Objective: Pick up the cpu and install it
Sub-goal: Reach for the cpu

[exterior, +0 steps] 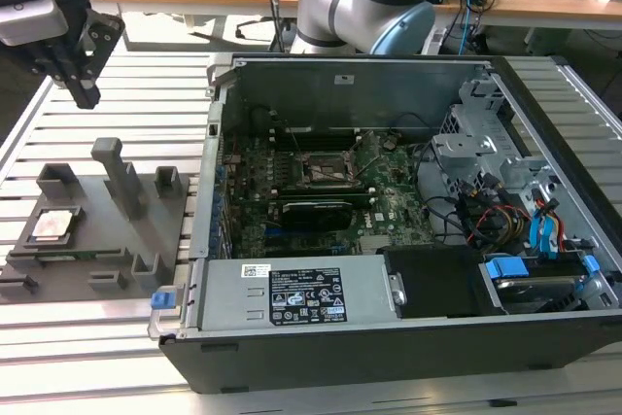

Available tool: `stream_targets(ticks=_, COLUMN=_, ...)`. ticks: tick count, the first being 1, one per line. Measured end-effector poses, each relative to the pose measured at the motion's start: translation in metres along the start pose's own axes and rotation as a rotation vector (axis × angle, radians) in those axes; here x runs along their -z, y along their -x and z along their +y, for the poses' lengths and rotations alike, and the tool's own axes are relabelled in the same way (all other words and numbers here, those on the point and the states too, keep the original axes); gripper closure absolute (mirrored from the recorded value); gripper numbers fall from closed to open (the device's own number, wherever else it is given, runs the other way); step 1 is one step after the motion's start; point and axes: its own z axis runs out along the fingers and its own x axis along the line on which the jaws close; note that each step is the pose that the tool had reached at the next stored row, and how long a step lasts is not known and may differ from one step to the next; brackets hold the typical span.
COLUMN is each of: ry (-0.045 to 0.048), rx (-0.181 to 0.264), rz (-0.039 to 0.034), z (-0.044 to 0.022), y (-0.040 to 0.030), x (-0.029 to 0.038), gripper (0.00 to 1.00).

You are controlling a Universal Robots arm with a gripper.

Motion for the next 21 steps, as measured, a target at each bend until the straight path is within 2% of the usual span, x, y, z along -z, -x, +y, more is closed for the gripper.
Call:
stream_targets(ticks=5, ry=-0.0001, rx=0.000, rz=0.0001, z=-0.0007, y=-0.0087, x=0.0003, gripper=0.89)
stream_targets(ticks=9, ry=0.0000, rx=0.000, rz=0.0001, z=-0.0017, y=-0.0235, x=0.0006, gripper=0.89)
stream_targets(ticks=17, ry=0.0000, rx=0.000, rz=0.0000, z=-0.0028, y=-0.0371, x=0.0009, gripper=0.89)
stream_targets(ticks=21, ry=-0.0001, rx=0.000, rz=0.0001, z=-0.0035, y=-0.0472, x=0.0011, gripper=0.89)
